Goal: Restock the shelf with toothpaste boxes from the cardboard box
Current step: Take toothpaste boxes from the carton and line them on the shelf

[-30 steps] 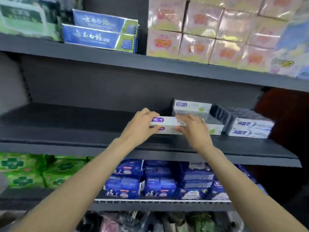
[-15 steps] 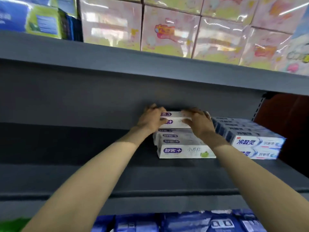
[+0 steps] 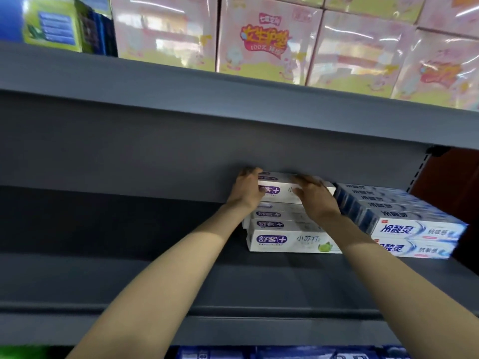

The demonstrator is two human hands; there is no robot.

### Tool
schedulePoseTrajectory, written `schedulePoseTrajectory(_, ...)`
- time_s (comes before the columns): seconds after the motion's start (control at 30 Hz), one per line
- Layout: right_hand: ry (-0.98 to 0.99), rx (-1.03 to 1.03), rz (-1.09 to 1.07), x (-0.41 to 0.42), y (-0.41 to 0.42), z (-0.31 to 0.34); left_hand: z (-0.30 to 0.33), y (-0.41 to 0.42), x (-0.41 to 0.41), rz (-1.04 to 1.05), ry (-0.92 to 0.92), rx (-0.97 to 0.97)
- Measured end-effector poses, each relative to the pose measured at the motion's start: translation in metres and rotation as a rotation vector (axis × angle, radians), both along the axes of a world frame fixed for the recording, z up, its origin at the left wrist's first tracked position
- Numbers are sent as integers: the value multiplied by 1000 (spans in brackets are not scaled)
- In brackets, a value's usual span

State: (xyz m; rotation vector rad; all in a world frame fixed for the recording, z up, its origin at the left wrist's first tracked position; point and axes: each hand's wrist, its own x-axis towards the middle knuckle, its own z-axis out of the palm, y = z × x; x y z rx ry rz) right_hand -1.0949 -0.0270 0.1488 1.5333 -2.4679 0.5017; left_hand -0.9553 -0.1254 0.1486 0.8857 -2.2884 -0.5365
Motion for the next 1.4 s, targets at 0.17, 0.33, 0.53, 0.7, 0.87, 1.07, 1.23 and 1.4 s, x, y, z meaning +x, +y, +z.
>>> schedulePoseTrajectory(0.17, -83, -36, 37, 12, 2, 4, 1, 8, 13, 57, -27, -34)
schedulePoseTrajectory(0.33, -93, -232, 133, 58, 19, 12, 7, 28, 38, 143, -216, -387)
schedulePoseTrajectory(0.53, -198, -232, 83, 143, 61, 4, -2, 81, 108, 117, -236, -317)
schedulePoseTrajectory(0.7, -330, -281, 187, 229, 109, -10, -19, 141, 219, 81, 34, -100)
schedulePoseTrajectory(0.87, -418, -239, 298, 343, 135, -40, -53, 174, 341, 222, 104, 28)
schedulePoseTrajectory(1.07, -501, -8, 445, 476, 139, -99, -98, 185, 482, 414, 63, 167)
schedulePoseTrajectory(1.23, -501, 152, 612, 594, 125, -140, -139, 175, 600, 540, -54, 258)
schedulePoseTrajectory(1.4, -508, 240, 704, 712, 89, -164, -174, 143, 729, 607, -221, 392)
